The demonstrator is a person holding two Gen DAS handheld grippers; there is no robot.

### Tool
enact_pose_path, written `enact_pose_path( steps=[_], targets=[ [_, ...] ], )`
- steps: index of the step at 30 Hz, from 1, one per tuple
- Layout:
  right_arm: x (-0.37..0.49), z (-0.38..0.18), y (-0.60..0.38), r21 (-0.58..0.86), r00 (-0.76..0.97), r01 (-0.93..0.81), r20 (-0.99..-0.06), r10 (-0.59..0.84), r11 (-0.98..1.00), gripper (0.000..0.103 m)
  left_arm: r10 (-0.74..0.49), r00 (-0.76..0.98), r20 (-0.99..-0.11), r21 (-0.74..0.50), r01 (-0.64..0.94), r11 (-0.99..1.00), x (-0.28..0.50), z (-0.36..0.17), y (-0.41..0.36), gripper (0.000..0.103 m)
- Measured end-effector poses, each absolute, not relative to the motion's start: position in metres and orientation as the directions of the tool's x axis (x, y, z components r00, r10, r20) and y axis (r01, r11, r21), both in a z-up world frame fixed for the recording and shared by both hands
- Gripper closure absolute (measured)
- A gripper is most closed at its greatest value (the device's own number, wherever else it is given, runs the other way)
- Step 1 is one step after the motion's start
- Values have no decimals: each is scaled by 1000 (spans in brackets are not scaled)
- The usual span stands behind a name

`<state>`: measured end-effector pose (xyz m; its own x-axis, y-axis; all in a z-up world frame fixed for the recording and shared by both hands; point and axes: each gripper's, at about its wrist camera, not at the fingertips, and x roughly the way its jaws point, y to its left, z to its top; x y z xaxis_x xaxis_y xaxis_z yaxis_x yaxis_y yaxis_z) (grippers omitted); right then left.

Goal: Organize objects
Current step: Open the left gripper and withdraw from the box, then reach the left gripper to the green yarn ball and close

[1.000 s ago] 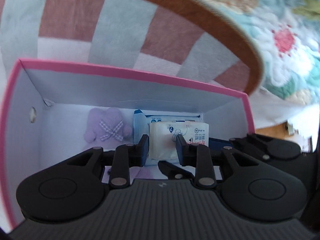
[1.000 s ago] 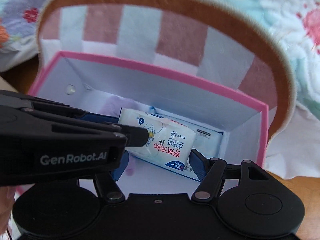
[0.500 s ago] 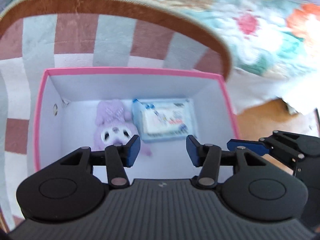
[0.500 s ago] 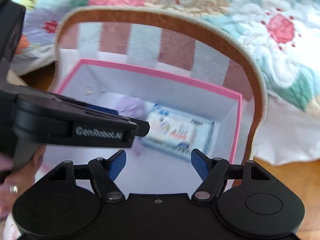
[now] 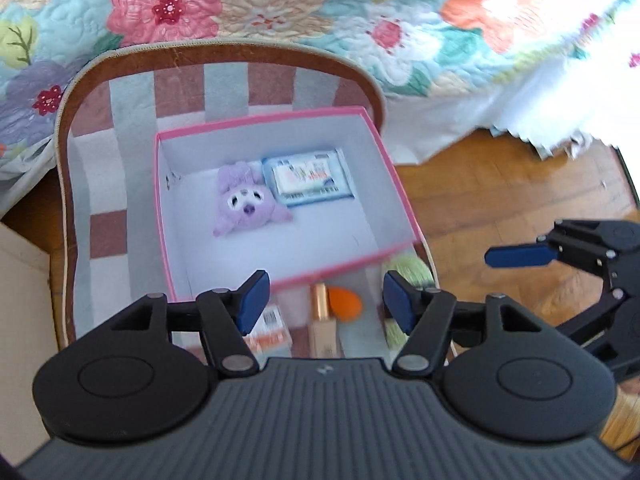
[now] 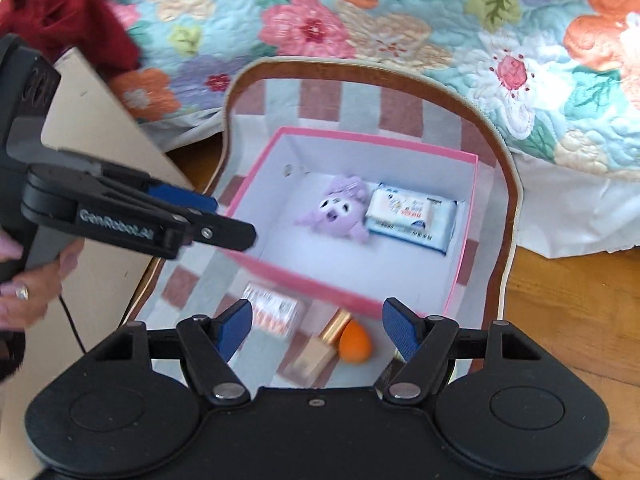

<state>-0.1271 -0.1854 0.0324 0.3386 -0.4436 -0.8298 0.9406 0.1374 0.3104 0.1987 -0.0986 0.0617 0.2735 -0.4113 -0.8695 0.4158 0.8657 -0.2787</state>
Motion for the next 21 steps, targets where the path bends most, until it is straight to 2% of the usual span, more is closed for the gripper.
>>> enact_pose_path(
  steps=[10,14,21],
  targets=[
    [-132,24,-109,327,364,931,-823,-437,160,18,-420,200,-885,-291,466,835,126,55,-101,28],
    [-137,5,-87,341,371,928,-803,-466,151,11,-462,205,-863,-348,422,837,120,37,-99,24],
    [-147,-47,-79,365,348,929,-798,-492,65,11,-528,231,-817,-386,462,799,120,-2,-124,18]
  ],
)
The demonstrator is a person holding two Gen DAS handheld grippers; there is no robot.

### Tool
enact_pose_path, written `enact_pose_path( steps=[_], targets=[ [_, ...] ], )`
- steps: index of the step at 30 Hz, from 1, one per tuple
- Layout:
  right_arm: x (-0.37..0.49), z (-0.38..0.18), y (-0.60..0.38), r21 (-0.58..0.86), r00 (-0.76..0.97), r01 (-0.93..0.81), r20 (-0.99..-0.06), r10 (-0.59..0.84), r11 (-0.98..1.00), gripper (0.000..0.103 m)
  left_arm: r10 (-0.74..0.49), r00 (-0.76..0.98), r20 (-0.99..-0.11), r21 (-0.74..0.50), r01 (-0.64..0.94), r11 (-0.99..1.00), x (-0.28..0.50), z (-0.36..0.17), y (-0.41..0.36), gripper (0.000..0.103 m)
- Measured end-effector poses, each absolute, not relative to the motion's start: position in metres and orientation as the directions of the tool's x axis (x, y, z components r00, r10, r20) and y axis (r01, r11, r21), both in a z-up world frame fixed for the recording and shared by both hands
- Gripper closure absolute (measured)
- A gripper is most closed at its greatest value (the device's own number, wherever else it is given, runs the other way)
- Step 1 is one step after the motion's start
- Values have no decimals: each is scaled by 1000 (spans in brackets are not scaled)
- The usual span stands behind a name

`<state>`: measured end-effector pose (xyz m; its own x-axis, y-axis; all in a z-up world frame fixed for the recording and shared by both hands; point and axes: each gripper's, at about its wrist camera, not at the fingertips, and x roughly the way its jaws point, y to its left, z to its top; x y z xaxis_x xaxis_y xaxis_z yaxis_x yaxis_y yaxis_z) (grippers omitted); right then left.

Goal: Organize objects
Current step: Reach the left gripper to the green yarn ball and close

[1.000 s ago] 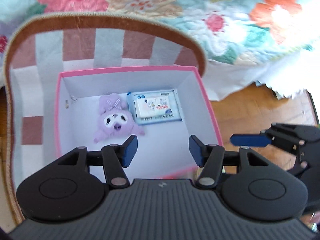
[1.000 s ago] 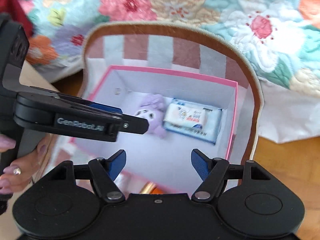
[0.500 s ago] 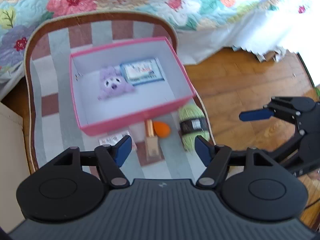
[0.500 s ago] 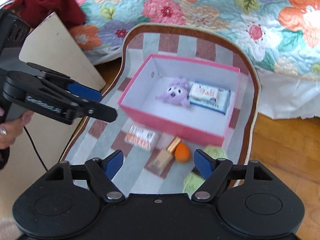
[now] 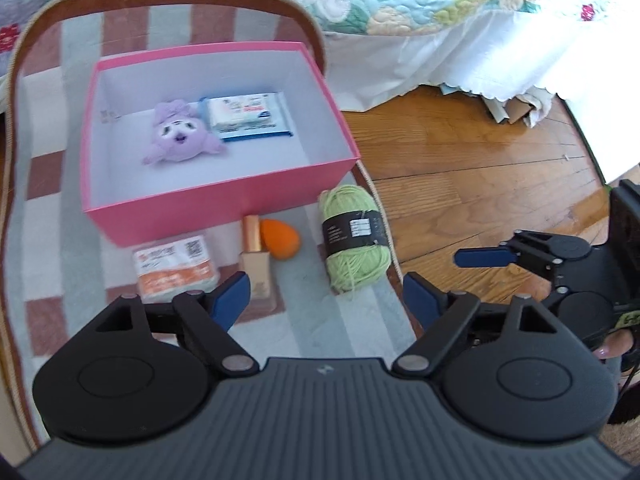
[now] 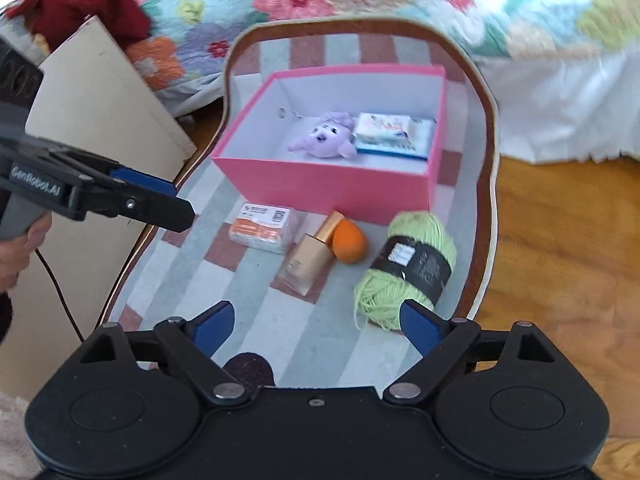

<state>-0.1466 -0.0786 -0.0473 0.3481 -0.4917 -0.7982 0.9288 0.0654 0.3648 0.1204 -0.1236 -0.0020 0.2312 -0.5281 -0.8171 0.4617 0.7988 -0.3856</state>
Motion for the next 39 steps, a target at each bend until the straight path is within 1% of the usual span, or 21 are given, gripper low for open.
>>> enact_pose_path(
  steps=[4,8,13,16,18,21,22,23,24,26,31,33,35,36,38,39],
  targets=[
    [-145,-72,-85,272,272,959,-812,-516,77,11,-593,227,-773,-452,459,765,128,-34,-146,17],
    [-146,-95,-99,205,215,976,-831,-513,76,11,-624,214,-751,-493,446,747,138,-68,-172,17],
    [-152,-118,-120,245,233,969,-841,-488,40,11,-638,181,-748,-537,399,743,156,-100,-192,19],
    [-151,-129,-130,247,228,969,-857,-463,19,11,-641,192,-743,-548,375,748,166,-112,-193,21],
    [-149,-134,-134,251,233,968,-861,-453,21,11,-634,197,-748,-541,373,754,170,-117,-195,23],
    [-150,-144,-138,264,236,965,-873,-427,-5,11,-622,216,-753,-520,384,763,170,-126,-199,31],
    [-151,-148,-140,277,242,961,-875,-421,-23,11,-619,233,-750,-515,382,768,171,-128,-199,42],
    [-154,-152,-141,301,255,953,-873,-415,-47,11,-609,249,-753,-504,376,777,171,-131,-200,48],
    [-155,-156,-143,319,266,945,-876,-403,-70,11,-594,257,-762,-492,367,790,172,-135,-201,48],
    [-158,-162,-147,300,239,948,-892,-383,-107,10,-590,252,-767,-490,363,793,173,-144,-202,50],
    [-170,-169,-146,344,259,922,-889,-377,-177,11,-640,214,-738,-560,336,757,172,-153,-200,49],
    [-170,-173,-147,324,237,925,-900,-366,-199,12,-671,185,-718,-603,318,732,173,-157,-200,50],
    [-166,-174,-148,281,192,936,-914,-358,-214,24,-702,148,-697,-642,308,702,172,-159,-203,50],
    [-164,-173,-147,264,176,941,-916,-361,-213,26,-713,132,-689,-651,321,688,170,-159,-206,50],
    [-161,-168,-145,261,173,948,-904,-391,-184,33,-703,142,-696,-629,351,694,164,-156,-213,48],
    [-158,-166,-143,256,170,951,-901,-400,-172,33,-700,144,-700,-622,359,696,162,-155,-216,48]
  ],
)
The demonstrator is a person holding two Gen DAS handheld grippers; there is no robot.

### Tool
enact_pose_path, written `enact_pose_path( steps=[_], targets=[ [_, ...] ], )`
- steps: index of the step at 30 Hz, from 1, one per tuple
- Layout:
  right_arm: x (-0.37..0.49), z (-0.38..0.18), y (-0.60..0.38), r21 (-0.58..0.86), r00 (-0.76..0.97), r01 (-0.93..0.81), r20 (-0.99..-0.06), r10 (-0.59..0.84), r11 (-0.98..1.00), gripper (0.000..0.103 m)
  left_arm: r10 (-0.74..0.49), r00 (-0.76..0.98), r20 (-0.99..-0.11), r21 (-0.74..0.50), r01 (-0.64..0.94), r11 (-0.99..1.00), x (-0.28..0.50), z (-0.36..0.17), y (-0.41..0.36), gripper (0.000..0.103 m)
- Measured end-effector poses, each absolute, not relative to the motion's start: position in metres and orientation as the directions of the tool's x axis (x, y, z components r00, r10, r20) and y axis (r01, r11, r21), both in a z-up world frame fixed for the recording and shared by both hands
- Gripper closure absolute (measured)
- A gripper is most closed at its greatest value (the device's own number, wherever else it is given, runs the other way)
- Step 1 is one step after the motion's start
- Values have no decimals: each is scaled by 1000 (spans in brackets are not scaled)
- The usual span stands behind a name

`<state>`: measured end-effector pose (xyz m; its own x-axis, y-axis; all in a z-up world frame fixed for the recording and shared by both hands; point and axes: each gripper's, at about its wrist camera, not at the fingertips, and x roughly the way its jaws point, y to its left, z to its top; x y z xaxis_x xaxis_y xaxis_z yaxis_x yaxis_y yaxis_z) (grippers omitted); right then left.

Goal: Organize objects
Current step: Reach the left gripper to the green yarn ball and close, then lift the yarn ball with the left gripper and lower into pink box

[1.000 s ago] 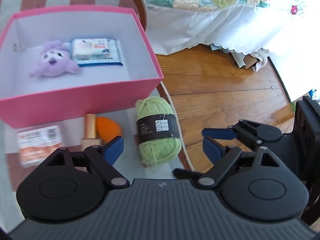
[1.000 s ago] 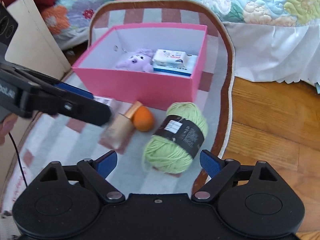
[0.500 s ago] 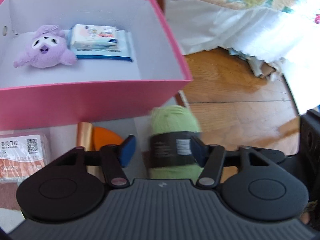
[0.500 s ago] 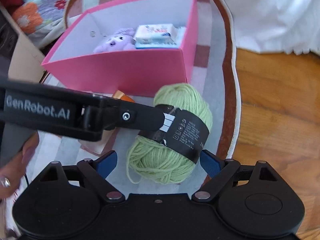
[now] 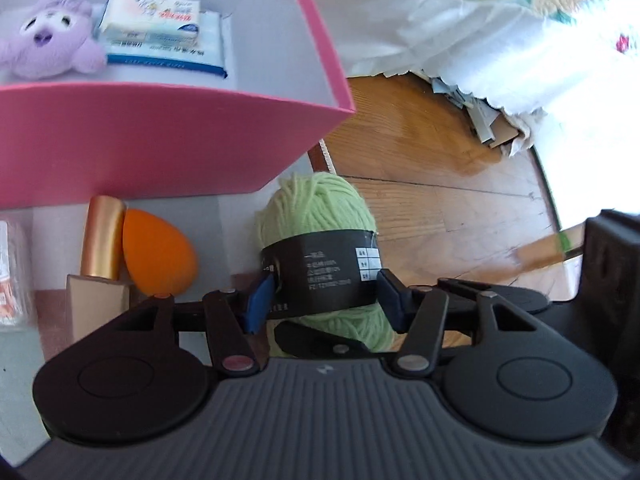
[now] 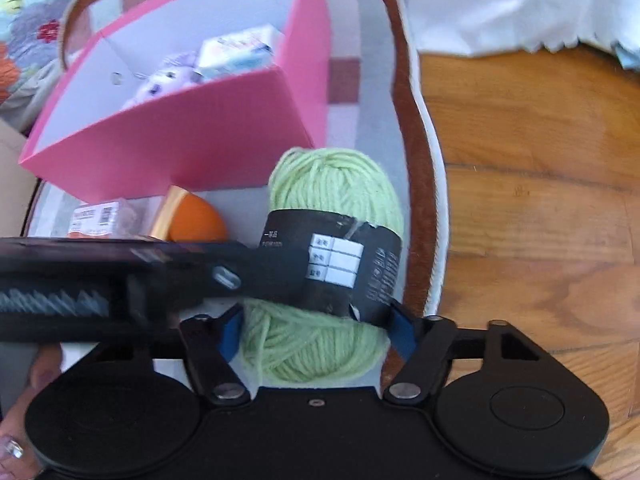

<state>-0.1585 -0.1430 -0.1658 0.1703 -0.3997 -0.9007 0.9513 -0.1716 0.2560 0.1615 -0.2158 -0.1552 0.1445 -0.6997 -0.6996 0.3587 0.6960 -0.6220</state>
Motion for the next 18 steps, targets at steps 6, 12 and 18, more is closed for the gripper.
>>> enact_pose_path(
  steps=[6,12,18],
  targets=[
    [-159,-155,-138,279,196,949,-887,-418,-147,36,-719,130,-683,-659,314,683,153,-143,-202,51],
    [-143,-135,-117,361,280,924,-861,-424,-124,36,-708,141,-692,-662,264,701,130,-120,-162,55],
    [-115,-112,-115,426,365,902,-839,-404,-69,36,-677,150,-721,-635,246,732,111,-91,-125,55]
  ],
)
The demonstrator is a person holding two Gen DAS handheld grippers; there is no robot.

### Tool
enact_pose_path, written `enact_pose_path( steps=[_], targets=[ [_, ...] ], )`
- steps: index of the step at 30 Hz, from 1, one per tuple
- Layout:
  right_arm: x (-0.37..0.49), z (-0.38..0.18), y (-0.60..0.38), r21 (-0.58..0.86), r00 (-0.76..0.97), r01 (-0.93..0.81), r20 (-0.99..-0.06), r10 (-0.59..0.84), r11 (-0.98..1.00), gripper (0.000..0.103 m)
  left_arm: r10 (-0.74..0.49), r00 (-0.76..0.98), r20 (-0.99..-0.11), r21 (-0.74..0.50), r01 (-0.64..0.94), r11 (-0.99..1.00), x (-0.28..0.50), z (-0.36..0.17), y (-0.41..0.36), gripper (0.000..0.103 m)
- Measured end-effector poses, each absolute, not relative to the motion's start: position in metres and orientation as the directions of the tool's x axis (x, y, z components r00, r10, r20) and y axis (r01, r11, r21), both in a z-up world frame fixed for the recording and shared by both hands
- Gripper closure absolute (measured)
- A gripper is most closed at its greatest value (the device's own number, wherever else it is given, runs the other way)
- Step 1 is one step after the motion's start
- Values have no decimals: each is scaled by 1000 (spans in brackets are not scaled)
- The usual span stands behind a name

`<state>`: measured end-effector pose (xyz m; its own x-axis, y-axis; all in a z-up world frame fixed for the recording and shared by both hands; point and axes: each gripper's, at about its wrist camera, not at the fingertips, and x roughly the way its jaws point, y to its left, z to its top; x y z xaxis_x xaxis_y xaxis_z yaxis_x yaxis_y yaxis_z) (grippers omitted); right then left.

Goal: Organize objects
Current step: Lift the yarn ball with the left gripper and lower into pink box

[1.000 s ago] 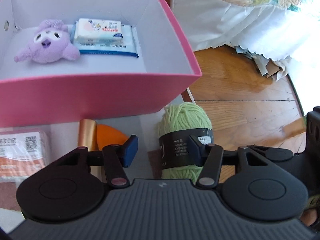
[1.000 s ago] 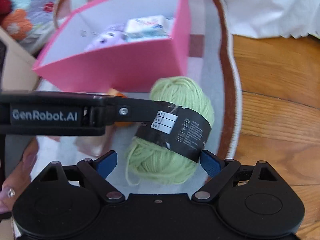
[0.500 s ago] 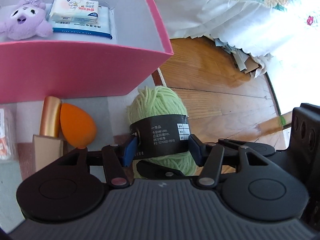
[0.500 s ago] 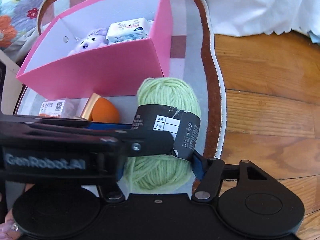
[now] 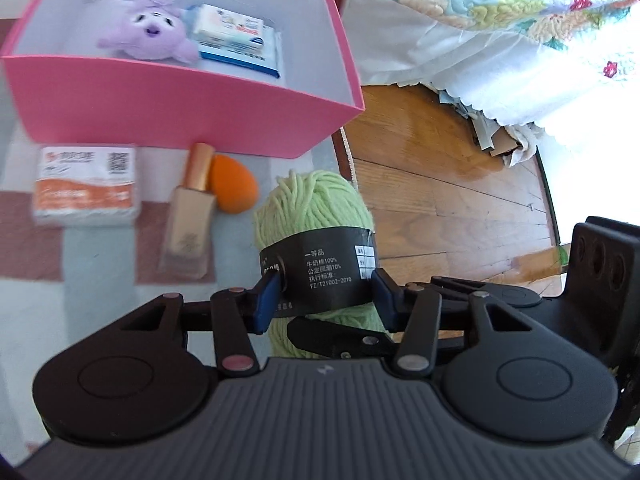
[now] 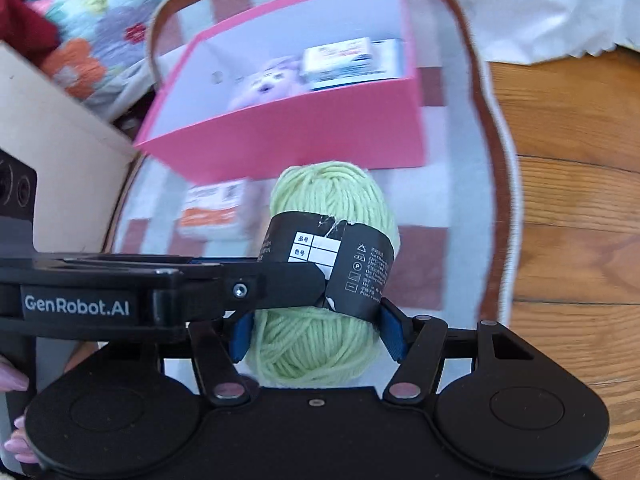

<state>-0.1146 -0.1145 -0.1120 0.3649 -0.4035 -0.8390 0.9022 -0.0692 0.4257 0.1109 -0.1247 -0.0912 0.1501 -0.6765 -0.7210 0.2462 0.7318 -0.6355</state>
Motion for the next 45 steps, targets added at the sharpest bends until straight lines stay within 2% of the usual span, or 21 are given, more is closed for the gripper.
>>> enact_pose_path(
  steps=[9,17,30,38,45],
  targets=[
    [-86,-62,-105,475,428,880,-807,-407,-15,35,-678,150,-720,-640,236,731,102,-40,-84,55],
    [-78,1,-108,431,400,901,-793,-460,40,35,-693,221,-687,-613,336,715,104,23,-80,55],
    [-91,68,-178,369,352,926,-771,-530,79,35,-672,304,-675,-569,365,737,181,92,-84,55],
    [-109,73,-230,346,322,936,-781,-536,58,35,-686,288,-668,-609,318,726,238,79,-99,55],
    [-122,27,-261,322,292,946,-816,-498,26,35,-680,238,-694,-620,282,732,268,17,-121,55]
  ],
)
